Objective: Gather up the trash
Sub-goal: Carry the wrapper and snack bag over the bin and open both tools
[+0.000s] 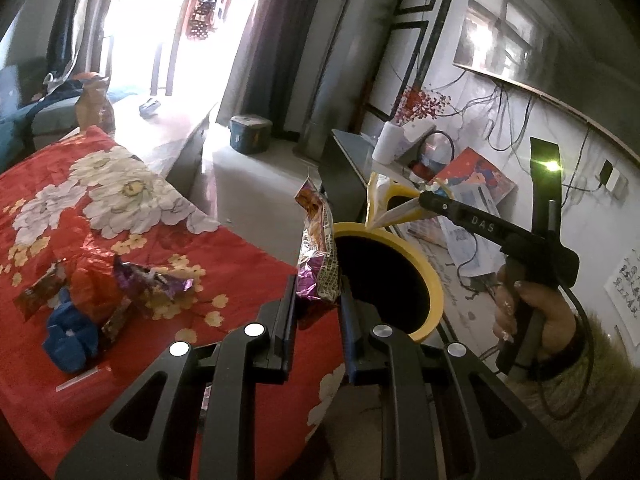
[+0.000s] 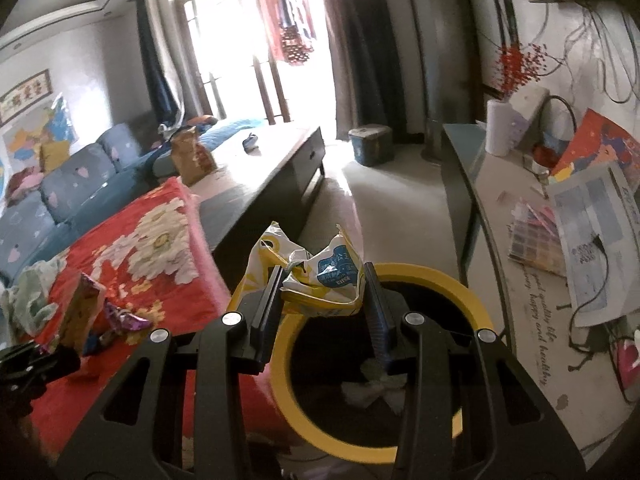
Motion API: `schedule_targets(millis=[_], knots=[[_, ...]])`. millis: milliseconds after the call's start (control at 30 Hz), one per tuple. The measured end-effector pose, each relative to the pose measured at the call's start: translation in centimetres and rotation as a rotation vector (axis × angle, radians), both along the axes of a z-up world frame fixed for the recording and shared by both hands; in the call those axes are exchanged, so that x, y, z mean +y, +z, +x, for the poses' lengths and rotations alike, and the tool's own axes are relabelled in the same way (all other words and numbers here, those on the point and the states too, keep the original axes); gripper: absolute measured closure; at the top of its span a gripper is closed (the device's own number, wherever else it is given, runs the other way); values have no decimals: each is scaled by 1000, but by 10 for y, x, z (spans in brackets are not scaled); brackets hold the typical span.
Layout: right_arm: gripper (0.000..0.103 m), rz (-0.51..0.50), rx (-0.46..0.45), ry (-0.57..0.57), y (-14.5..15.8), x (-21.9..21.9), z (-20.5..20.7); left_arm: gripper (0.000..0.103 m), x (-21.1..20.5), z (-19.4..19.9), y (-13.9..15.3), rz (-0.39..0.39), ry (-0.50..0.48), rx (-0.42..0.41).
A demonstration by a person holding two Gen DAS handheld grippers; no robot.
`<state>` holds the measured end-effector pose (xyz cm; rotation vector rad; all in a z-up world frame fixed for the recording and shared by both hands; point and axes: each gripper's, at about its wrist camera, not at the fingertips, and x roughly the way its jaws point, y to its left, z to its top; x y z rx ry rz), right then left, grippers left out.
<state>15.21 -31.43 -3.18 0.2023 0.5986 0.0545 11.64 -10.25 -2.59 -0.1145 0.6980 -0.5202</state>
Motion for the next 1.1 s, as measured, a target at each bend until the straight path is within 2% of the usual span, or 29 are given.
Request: schedule_targets(millis=[600,1100], knots=[[71,-10,72,-108,-24,-41,8,85,-45,20,-17,24,-55,40],[71,32,140,-171,-45,-70,14,85,-97,35,-38,66,-133,78]])
